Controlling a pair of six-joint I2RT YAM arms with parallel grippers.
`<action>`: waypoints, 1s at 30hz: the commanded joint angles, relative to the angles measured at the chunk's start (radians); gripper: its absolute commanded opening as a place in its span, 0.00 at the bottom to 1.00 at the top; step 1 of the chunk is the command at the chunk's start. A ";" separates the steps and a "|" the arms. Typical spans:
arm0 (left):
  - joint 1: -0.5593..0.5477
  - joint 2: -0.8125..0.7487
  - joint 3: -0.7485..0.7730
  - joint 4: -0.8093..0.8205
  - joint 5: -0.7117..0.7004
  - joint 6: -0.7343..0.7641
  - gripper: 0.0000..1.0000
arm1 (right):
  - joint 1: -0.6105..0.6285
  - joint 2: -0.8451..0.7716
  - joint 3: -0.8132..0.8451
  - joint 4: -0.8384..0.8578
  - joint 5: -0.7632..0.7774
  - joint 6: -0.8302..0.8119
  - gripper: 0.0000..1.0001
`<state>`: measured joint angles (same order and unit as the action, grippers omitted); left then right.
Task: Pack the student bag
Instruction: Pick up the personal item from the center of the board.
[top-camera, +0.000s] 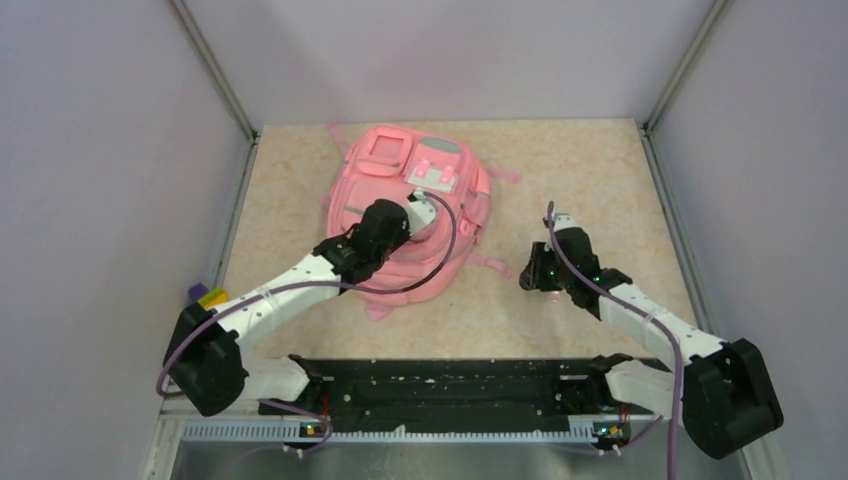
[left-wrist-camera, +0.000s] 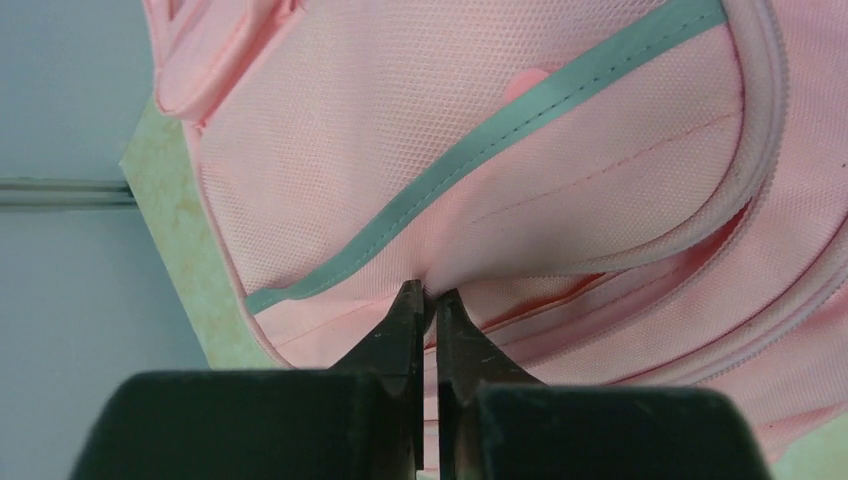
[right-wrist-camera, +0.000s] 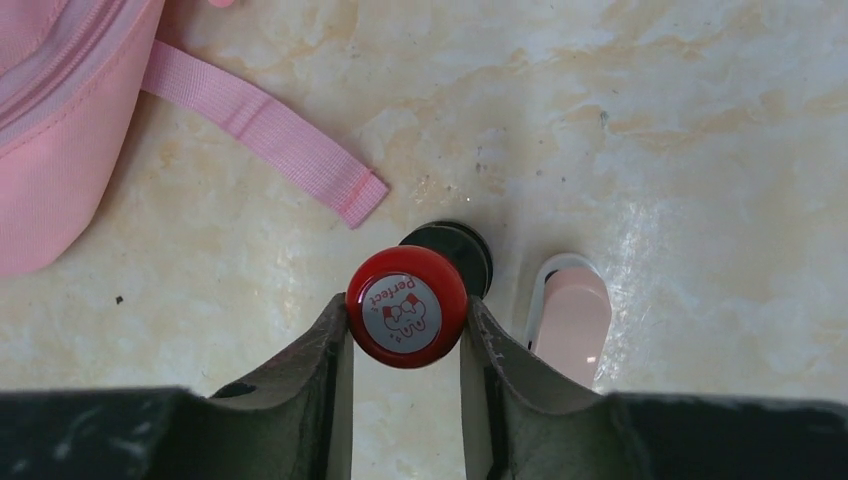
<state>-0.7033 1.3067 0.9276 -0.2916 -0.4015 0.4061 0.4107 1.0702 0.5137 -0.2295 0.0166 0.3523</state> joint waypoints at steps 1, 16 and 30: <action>-0.001 -0.101 0.036 0.175 0.018 -0.028 0.00 | 0.014 0.025 0.027 0.040 0.027 -0.007 0.17; 0.000 0.022 0.375 -0.118 0.259 -0.212 0.00 | 0.088 -0.240 0.180 0.083 -0.246 -0.014 0.00; 0.001 0.111 0.547 -0.249 0.303 -0.327 0.00 | 0.389 -0.085 0.153 0.666 -0.213 -0.162 0.00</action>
<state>-0.7002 1.4487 1.3952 -0.6487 -0.1329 0.1349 0.7376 0.9215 0.6552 0.2058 -0.2436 0.2764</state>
